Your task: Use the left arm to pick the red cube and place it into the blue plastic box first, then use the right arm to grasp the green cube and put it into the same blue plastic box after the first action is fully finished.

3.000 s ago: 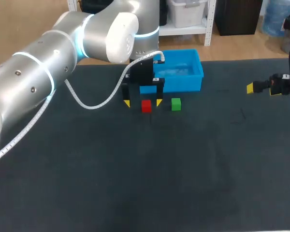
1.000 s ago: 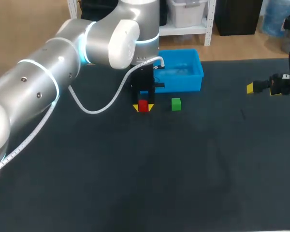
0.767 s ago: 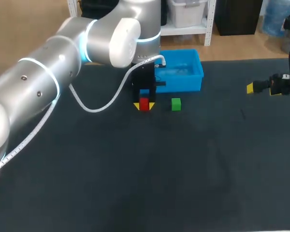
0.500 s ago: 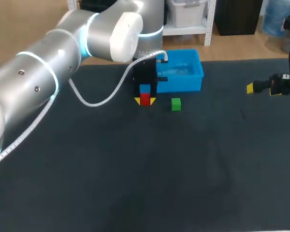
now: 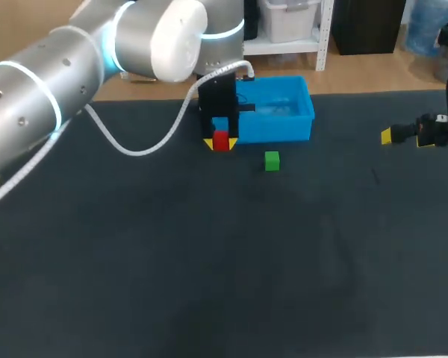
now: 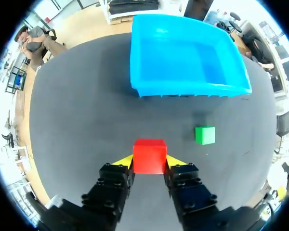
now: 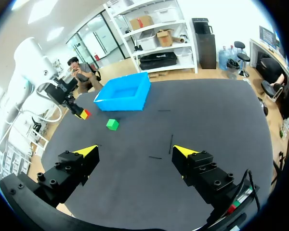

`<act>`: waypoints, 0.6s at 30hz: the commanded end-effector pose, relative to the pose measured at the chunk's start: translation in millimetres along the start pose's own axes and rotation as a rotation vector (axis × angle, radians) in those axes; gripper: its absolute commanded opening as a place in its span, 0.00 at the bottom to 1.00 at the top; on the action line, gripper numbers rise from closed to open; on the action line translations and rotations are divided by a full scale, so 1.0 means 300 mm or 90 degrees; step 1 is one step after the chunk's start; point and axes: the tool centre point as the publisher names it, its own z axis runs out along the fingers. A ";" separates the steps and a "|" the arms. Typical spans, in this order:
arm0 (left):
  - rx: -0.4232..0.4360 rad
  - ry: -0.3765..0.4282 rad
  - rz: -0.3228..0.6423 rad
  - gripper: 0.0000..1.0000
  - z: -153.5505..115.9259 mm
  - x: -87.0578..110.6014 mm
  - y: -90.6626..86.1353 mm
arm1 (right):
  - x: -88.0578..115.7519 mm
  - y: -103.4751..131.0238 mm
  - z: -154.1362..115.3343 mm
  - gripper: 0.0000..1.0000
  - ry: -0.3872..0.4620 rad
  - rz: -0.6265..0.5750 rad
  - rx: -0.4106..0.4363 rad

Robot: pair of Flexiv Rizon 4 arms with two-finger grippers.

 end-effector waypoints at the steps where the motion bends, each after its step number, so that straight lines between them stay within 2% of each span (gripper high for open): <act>1: 0.012 -0.058 0.005 0.00 -0.034 0.040 0.030 | 0.000 -0.001 0.000 1.00 0.001 0.000 0.000; 18: 0.039 -0.090 0.034 0.00 -0.176 0.028 0.064 | 0.000 -0.001 0.000 1.00 0.001 0.000 0.000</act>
